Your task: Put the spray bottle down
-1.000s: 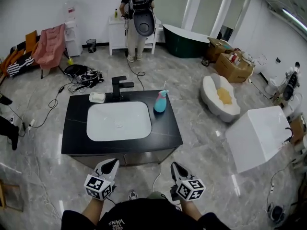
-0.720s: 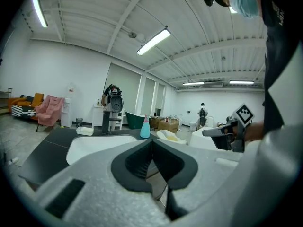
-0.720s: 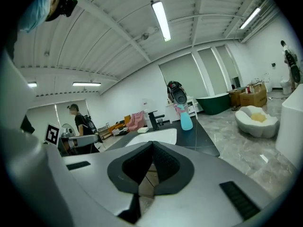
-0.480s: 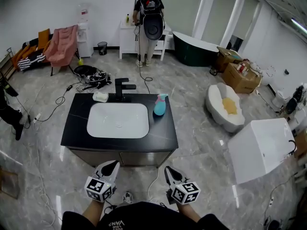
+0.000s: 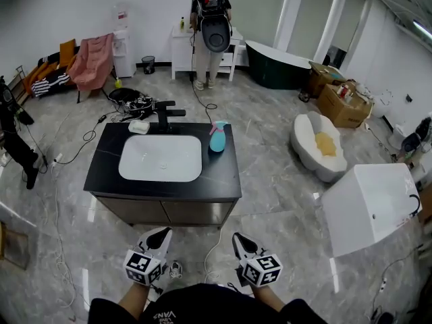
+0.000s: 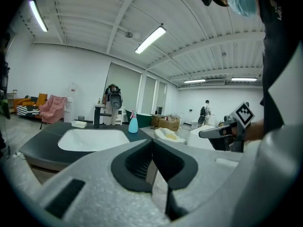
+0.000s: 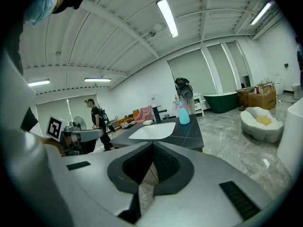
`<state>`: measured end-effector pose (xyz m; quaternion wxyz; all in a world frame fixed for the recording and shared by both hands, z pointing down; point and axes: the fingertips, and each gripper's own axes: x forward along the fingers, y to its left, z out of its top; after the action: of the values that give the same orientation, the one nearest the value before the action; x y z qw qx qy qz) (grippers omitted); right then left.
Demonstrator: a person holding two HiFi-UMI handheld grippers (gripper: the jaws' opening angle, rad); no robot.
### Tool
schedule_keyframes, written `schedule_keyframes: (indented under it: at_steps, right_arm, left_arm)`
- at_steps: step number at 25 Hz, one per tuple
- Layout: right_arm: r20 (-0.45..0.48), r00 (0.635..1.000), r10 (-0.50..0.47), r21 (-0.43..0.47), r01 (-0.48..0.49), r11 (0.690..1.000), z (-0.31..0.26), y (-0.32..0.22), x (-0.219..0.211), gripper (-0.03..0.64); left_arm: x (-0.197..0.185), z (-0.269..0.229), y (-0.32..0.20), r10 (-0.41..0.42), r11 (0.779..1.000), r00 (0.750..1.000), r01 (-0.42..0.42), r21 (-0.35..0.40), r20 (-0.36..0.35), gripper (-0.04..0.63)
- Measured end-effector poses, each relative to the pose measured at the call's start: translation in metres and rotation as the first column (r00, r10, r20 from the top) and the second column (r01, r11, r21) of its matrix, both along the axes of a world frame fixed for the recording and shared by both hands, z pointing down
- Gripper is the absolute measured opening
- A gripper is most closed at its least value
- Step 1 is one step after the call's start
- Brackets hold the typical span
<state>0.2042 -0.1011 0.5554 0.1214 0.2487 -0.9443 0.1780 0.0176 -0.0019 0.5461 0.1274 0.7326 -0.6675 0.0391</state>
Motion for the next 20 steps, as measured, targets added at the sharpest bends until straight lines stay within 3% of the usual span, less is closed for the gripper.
schedule_keyframes:
  at_steps: [20]
  right_arm:
    - [0.036, 0.998, -0.057, 0.026, 0.056, 0.998, 0.001, 0.018, 0.066, 0.002]
  left_arm:
    - [0.076, -0.010, 0.026, -0.054, 0.999, 0.998, 0.054, 0.005, 0.030, 0.020]
